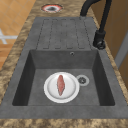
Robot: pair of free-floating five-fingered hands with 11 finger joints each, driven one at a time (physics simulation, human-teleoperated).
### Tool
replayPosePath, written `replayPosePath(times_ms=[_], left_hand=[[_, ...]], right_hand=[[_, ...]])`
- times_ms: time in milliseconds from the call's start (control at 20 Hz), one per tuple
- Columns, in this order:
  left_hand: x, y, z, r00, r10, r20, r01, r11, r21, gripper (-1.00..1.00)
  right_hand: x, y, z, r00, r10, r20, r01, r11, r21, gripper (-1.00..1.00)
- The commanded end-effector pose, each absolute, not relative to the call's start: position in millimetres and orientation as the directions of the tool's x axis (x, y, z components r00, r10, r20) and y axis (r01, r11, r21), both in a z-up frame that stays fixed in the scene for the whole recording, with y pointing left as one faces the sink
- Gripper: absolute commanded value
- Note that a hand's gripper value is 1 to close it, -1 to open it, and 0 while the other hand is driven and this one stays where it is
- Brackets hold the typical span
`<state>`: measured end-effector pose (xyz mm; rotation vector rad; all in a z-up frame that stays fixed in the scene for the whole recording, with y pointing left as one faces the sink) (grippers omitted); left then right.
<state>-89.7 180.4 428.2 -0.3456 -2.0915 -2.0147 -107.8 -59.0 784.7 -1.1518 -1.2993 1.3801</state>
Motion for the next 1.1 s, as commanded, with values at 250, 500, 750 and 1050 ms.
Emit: replayPosePath(times_ms=[250, 500, 750, 1050], left_hand=[[-90, 180, 428, -0.949, 0.019, 0.315, 0.315, 0.034, 0.948, 0.00], [-90, 180, 428, -0.949, 0.019, 0.315, 0.315, 0.034, 0.948, 0.00], [-90, 180, 428, -0.949, 0.019, 0.315, 0.315, 0.034, 0.948, 0.00], [-90, 180, 428, -0.949, 0.019, 0.315, 0.315, 0.034, 0.948, 0.00]], right_hand=[[-90, -50, 854, -0.143, 0.984, -0.106, -0.012, -0.108, -0.994, -1.00], [-55, -47, 888, -0.148, 0.983, -0.105, -0.022, -0.109, -0.994, -1.00], [-13, -46, 921, -0.142, 0.984, -0.105, -0.017, -0.109, -0.994, -1.00], [25, -36, 919, -0.168, 0.984, -0.066, -0.116, -0.086, -0.989, -1.00]])
